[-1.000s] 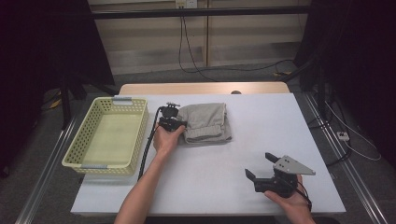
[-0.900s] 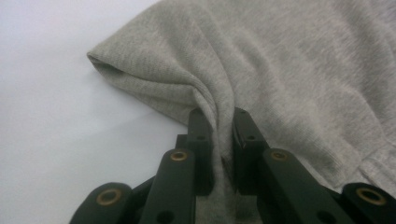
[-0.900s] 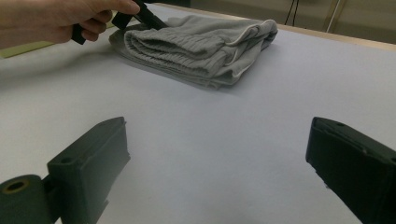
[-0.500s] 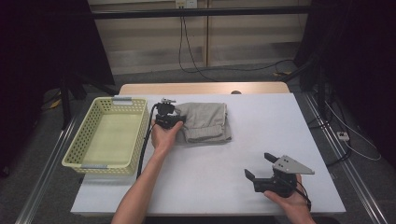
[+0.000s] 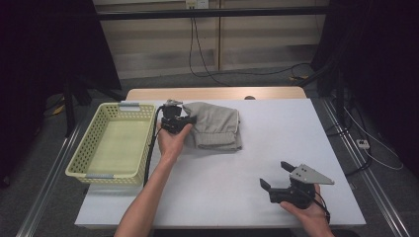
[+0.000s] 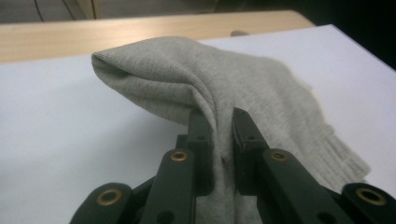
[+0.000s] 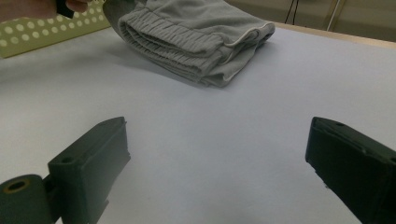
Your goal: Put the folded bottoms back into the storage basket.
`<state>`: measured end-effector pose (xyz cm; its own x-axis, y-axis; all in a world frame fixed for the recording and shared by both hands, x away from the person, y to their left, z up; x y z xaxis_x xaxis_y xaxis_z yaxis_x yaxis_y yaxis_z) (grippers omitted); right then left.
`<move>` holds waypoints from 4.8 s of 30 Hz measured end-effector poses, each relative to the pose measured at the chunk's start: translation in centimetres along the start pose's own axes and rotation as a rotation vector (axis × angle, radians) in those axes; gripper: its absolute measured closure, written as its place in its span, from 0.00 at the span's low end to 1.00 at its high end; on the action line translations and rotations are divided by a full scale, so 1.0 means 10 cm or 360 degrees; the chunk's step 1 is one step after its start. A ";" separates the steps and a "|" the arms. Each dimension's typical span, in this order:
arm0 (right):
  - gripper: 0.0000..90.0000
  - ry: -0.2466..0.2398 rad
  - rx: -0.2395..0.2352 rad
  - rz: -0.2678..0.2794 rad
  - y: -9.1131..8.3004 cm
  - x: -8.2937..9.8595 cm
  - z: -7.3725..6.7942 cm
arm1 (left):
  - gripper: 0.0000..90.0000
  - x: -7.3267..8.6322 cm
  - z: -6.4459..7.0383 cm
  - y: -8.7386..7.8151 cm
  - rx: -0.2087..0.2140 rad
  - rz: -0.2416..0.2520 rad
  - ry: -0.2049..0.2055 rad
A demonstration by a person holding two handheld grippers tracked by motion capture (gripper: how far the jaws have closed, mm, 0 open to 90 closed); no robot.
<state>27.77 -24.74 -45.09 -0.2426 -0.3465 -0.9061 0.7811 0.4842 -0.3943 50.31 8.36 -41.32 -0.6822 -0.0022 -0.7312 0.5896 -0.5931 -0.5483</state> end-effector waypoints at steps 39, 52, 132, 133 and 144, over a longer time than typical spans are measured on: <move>0.06 0.0012 0.0008 -0.0021 -0.01 0.01 0.00 | 0.90 -0.22 0.36 -0.77 0.0076 0.0185 0.0283; 0.06 0.0013 0.0018 -0.0014 -0.03 0.01 -0.01 | 0.90 -0.28 0.35 -1.03 0.0085 0.0212 0.0329; 0.06 0.0006 -0.0002 0.0002 -0.02 0.00 -0.01 | 0.90 -0.45 0.46 -2.15 -0.0011 0.0465 0.0565; 0.06 0.0006 -0.0003 0.0003 -0.02 0.00 -0.01 | 0.90 -0.45 0.45 -2.16 -0.0011 0.0467 0.0562; 0.06 0.0010 -0.0005 0.0003 -0.02 0.00 -0.01 | 0.90 -0.46 0.38 -2.30 -0.0040 0.0519 0.0525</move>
<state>27.53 -24.74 -45.01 -0.2447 -0.3406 -0.9078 0.7796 0.4876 -0.3931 38.32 18.95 -23.81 -0.2878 0.0731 -0.9549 0.7635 -0.5844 -0.2749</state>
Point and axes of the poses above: each handheld gripper's, and its own axes: y roughly forward along the jaws, x roughly out of its underside, z roughly to its right, the point moved 2 cm from there along y, roughly forward along the jaws, and after that the axes turned 12 degrees about -y, right-handed, at the moved point
